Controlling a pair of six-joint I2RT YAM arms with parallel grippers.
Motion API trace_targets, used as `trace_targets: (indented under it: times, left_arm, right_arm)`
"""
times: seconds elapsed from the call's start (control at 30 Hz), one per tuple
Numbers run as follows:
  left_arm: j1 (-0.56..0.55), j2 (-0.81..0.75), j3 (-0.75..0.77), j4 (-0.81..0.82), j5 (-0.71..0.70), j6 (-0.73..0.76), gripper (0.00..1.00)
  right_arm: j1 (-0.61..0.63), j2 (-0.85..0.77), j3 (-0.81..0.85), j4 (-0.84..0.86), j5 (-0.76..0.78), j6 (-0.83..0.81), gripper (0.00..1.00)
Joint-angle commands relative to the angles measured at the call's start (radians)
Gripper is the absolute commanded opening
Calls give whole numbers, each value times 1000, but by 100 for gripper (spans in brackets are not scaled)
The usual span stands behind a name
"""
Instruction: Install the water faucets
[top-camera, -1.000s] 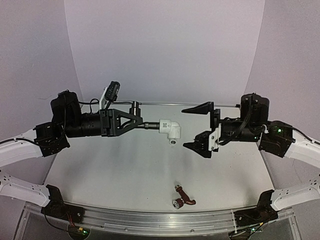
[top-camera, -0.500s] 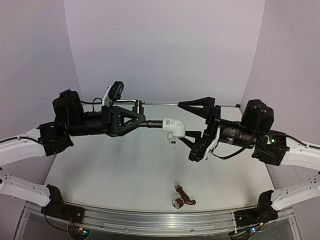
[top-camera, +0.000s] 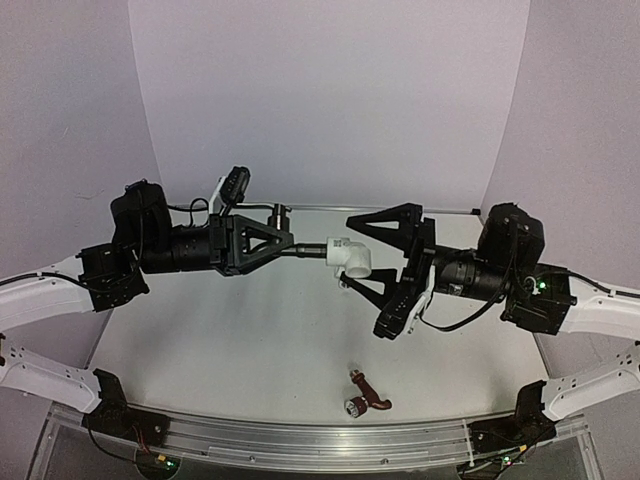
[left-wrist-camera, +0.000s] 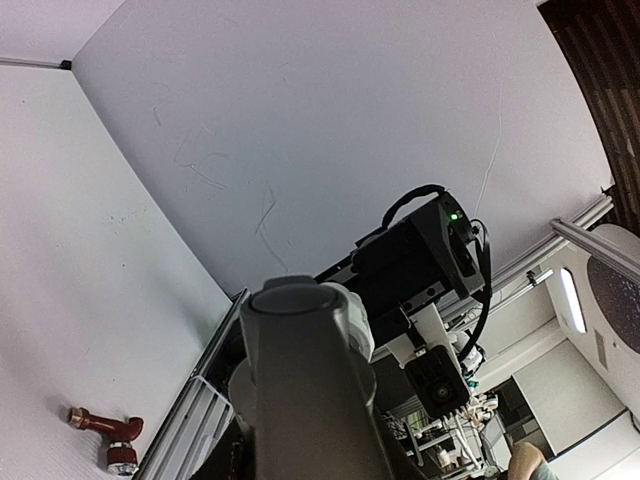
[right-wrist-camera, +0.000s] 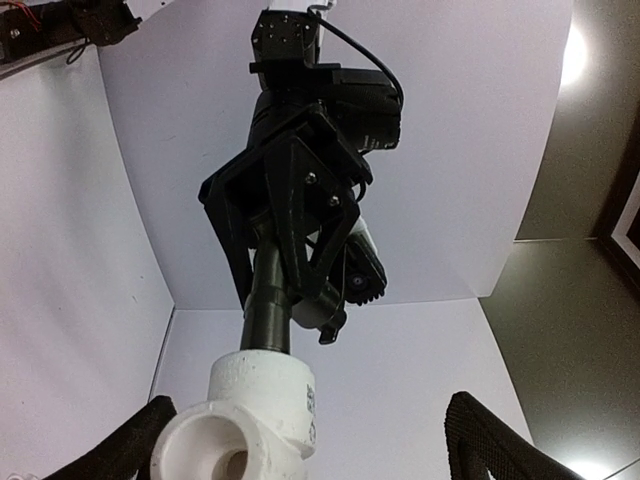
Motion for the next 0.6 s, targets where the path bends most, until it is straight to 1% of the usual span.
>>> trace_targets:
  times: [0.0,0.57]
  left_arm:
    - [1,1,70,31,-29,34,0]
    - [0,3,59,19,-11,58,0]
  right_arm:
    - [16,-17,53,-18,-27,16,88]
    - [16,31,131,-17,63,47,84]
